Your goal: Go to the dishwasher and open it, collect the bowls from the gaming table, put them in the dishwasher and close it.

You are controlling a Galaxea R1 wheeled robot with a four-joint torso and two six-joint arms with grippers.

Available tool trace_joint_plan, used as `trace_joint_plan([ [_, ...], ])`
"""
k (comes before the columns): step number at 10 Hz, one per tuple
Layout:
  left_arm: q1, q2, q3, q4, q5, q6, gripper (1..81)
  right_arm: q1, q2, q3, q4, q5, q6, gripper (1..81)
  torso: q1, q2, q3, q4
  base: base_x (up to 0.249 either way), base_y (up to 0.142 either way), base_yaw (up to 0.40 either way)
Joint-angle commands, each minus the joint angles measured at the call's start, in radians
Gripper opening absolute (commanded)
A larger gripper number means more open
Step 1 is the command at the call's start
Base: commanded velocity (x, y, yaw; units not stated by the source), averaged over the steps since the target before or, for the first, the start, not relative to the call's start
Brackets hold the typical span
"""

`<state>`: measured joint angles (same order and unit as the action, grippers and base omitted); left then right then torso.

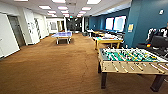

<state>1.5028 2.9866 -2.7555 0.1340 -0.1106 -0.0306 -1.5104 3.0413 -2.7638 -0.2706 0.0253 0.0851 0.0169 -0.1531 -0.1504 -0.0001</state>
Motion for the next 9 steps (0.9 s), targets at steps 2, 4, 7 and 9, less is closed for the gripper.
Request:
trace_joint_plan([
  [2,-0.052,-0.007,-0.003,-0.004,0.043,-0.006,81.1,0.051,-0.002,0.000,-0.004,-0.050,-0.002,81.1,0.000,0.000,0.000,0.000,0.000,0.000,0.000],
  [4,-0.052,-0.004,-0.003,-0.002,0.040,-0.005,81.1,0.041,0.006,0.003,-0.002,-0.050,0.001,81.1,0.000,0.000,0.000,0.000,0.000,0.000,0.000],
  [7,-0.052,0.005,-0.003,-0.002,0.042,0.001,81.1,0.032,0.021,0.000,-0.002,-0.050,0.001,81.1,0.000,0.000,0.000,0.000,0.000,0.000,0.000],
  [9,-0.052,0.017,-0.003,-0.004,0.043,-0.002,81.1,0.017,0.024,-0.003,-0.002,-0.050,0.001,81.1,0.000,0.000,0.000,0.000,0.000,0.000,0.000],
])
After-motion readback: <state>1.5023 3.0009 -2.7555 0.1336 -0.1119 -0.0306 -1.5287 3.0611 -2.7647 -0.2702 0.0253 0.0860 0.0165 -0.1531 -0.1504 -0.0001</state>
